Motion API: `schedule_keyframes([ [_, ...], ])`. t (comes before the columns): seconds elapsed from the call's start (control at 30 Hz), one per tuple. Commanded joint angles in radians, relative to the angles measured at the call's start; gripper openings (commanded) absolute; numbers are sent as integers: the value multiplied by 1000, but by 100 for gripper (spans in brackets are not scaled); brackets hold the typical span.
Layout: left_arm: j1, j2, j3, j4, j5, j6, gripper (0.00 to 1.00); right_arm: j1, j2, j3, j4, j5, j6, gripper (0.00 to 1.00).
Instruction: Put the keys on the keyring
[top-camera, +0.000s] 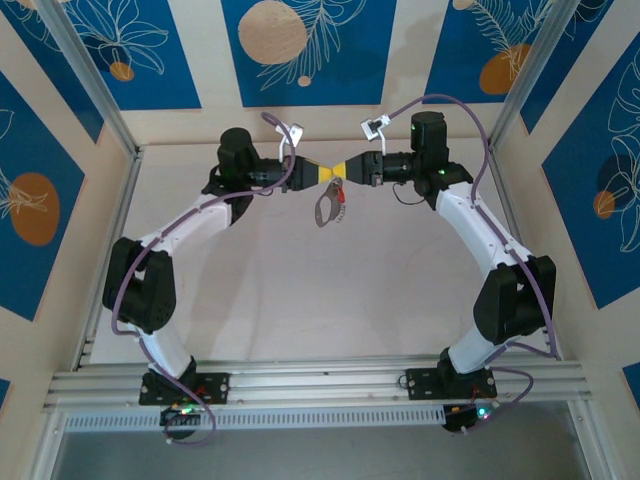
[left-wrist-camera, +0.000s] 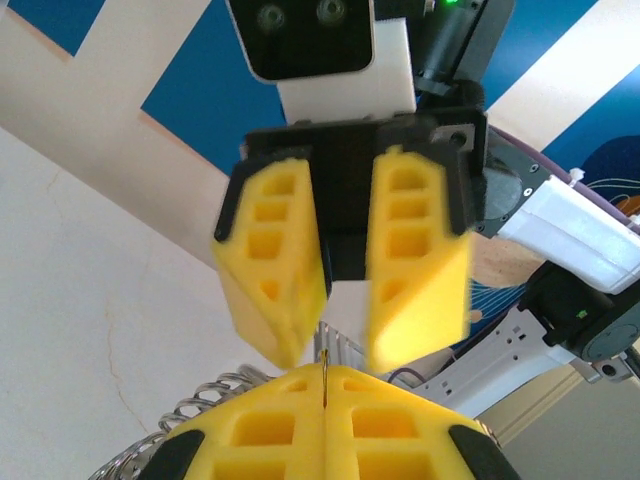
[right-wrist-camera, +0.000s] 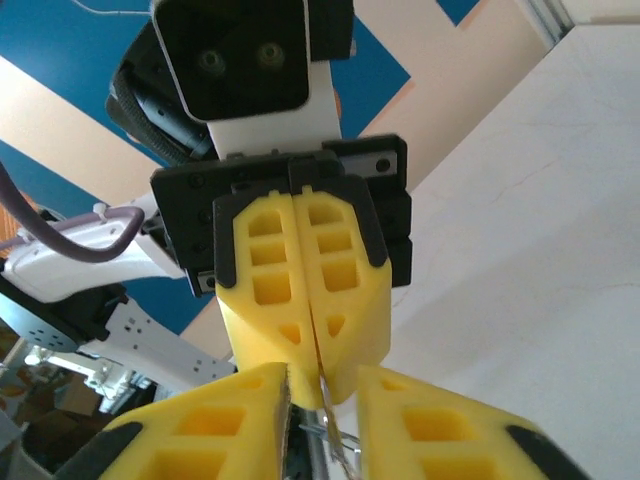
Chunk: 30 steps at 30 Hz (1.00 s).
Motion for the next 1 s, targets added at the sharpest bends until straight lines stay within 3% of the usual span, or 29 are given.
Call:
schedule_keyframes([
  [0.0, -12, -30, -23, 56, -39, 1, 0, -34, -82, -47, 33, 32, 33, 41],
  [0.1, -14, -45, -41, 97, -71, -25, 0, -56, -147, -135, 98, 87, 83, 48],
  [0.27, -17, -64, -80, 181, -128, -86, 0, -54, -254, -325, 257, 204, 186, 51],
  [0.6, -30, -119, -123, 207, -210, -129, 0, 77, -400, -544, 375, 569, 198, 51],
  [0.97, -43, -135, -123, 190, -225, -123, 0, 148, -390, -500, 360, 618, 136, 52],
])
